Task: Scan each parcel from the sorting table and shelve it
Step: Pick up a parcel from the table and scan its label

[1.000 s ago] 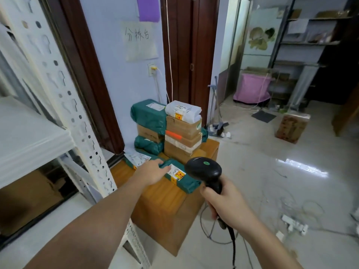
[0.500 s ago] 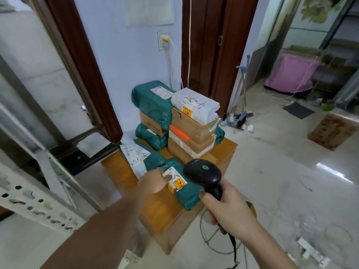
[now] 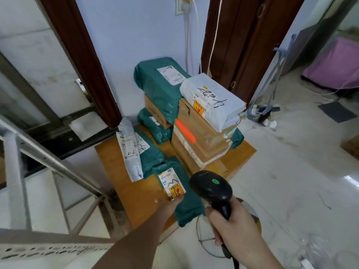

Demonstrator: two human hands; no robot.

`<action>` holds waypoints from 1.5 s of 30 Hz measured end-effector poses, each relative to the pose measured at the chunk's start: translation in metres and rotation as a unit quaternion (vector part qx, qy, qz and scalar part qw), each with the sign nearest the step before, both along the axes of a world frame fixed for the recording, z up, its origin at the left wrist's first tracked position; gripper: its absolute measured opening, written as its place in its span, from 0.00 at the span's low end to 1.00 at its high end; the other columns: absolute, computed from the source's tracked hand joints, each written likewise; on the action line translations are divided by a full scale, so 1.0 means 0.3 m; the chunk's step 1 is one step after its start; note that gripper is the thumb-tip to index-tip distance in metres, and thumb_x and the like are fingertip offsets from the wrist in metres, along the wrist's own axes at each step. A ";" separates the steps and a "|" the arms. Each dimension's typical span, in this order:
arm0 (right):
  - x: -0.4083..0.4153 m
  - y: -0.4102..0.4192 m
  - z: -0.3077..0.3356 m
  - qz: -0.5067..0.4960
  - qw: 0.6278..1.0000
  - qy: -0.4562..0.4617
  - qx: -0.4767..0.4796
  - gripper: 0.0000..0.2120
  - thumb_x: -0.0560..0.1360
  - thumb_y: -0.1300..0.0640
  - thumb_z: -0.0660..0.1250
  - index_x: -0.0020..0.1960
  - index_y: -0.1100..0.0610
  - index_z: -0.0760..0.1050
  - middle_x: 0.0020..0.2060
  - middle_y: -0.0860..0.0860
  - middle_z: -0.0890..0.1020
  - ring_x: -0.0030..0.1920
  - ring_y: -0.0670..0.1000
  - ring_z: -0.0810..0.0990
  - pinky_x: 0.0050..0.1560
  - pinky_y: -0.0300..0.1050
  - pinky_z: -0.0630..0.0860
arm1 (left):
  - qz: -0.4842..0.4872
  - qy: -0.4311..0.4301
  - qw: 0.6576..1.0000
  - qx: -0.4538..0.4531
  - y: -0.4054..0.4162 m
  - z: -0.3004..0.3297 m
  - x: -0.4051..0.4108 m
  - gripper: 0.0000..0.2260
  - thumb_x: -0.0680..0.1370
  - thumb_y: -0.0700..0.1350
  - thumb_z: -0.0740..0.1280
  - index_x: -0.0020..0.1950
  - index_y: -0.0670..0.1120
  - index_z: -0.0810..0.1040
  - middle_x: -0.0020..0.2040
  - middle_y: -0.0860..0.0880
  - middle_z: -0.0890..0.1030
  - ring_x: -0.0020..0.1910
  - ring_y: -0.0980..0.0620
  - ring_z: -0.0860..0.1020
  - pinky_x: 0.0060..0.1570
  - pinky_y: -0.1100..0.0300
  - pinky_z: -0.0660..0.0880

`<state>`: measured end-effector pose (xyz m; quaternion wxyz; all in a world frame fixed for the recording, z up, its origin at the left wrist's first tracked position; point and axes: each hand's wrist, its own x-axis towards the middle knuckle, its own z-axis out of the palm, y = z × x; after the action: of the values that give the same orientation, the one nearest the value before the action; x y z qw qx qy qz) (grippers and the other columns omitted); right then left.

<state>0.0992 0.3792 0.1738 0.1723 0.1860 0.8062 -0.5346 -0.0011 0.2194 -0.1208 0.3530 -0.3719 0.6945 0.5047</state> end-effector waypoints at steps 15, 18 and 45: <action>-0.106 0.042 -0.044 -0.003 0.998 -0.065 0.018 0.05 0.76 0.56 0.69 0.50 0.50 0.74 0.23 0.50 0.77 0.23 0.48 0.78 0.25 0.35 0.74 | 0.059 -0.037 0.983 -0.170 0.135 -0.025 -0.078 0.50 0.66 0.65 0.80 0.74 0.40 0.58 0.71 0.42 0.67 0.70 0.40 0.70 0.70 0.47 0.70; -0.110 0.048 -0.047 -0.003 0.998 -0.067 0.011 0.05 0.76 0.57 0.69 0.50 0.51 0.74 0.23 0.51 0.77 0.23 0.49 0.78 0.26 0.37 0.75 | 0.077 -0.043 0.981 -0.175 0.141 -0.019 -0.089 0.49 0.65 0.65 0.80 0.71 0.40 0.59 0.69 0.42 0.68 0.69 0.41 0.70 0.70 0.49 0.70; -0.040 0.036 -0.070 -0.012 0.996 -0.076 0.044 0.07 0.77 0.58 0.70 0.52 0.52 0.74 0.28 0.51 0.78 0.23 0.44 0.78 0.23 0.29 0.70 | 0.176 -0.042 0.981 -0.066 0.144 -0.030 -0.131 0.50 0.59 0.59 0.85 0.68 0.43 0.60 0.65 0.40 0.70 0.63 0.39 0.75 0.62 0.46 0.77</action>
<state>0.0871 0.3899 0.1528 0.2189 0.2429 0.8111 -0.4850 -0.0405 0.2626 -0.1296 0.2620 -0.5315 0.6348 0.4959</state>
